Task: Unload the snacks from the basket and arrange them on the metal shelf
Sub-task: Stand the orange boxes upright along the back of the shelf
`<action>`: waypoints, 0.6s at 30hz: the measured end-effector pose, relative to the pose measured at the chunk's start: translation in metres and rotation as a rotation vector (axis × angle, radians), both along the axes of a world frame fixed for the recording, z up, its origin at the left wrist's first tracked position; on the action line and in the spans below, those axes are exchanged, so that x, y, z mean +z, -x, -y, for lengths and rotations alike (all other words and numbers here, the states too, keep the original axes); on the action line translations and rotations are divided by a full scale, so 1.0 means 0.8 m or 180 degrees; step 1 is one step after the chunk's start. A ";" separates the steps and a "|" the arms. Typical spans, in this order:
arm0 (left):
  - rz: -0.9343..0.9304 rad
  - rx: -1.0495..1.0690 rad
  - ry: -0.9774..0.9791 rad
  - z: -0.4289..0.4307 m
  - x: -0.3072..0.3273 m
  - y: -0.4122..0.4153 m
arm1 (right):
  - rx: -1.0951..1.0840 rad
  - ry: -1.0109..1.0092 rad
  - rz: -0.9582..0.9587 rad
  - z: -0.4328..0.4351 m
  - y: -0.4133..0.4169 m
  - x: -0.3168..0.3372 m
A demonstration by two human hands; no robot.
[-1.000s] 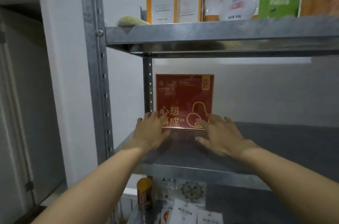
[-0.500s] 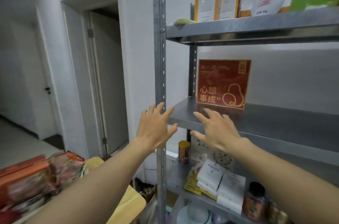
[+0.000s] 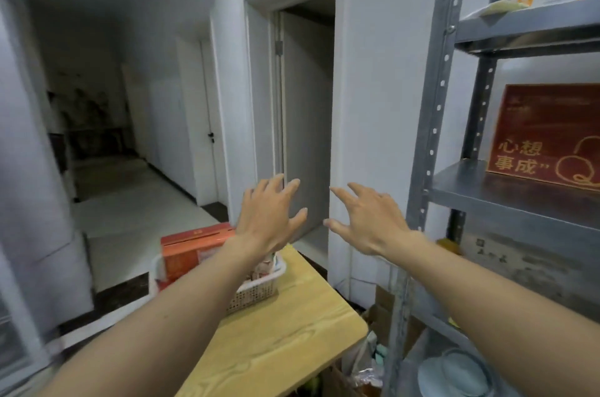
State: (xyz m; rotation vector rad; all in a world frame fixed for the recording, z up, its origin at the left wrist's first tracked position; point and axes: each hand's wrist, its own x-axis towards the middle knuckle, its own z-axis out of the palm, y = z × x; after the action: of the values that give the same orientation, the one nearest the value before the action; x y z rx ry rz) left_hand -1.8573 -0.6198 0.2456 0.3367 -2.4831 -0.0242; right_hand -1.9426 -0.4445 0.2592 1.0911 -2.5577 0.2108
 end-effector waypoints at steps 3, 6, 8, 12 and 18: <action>0.0033 0.0140 -0.0116 0.069 -0.009 -0.036 | 0.0201 -0.0037 0.0067 0.068 -0.019 -0.015; 0.0081 0.0253 -0.0276 0.136 -0.025 -0.065 | 0.0363 -0.0070 0.0219 0.128 -0.031 -0.033; 0.0116 0.0296 -0.0329 0.176 -0.041 -0.080 | 0.0485 -0.0074 0.0385 0.164 -0.035 -0.051; 0.0198 0.0415 -0.0591 0.245 -0.076 -0.092 | 0.0735 -0.0106 0.0770 0.220 -0.030 -0.084; 0.0233 0.0552 -0.0954 0.336 -0.126 -0.062 | 0.1107 -0.0116 0.1149 0.308 0.027 -0.120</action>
State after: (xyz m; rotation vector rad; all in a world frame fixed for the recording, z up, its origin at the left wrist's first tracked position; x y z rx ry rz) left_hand -1.8077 -0.8889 0.1452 0.6890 -2.5136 -0.3198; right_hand -1.9642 -0.6906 0.1634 1.6399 -2.6606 0.4896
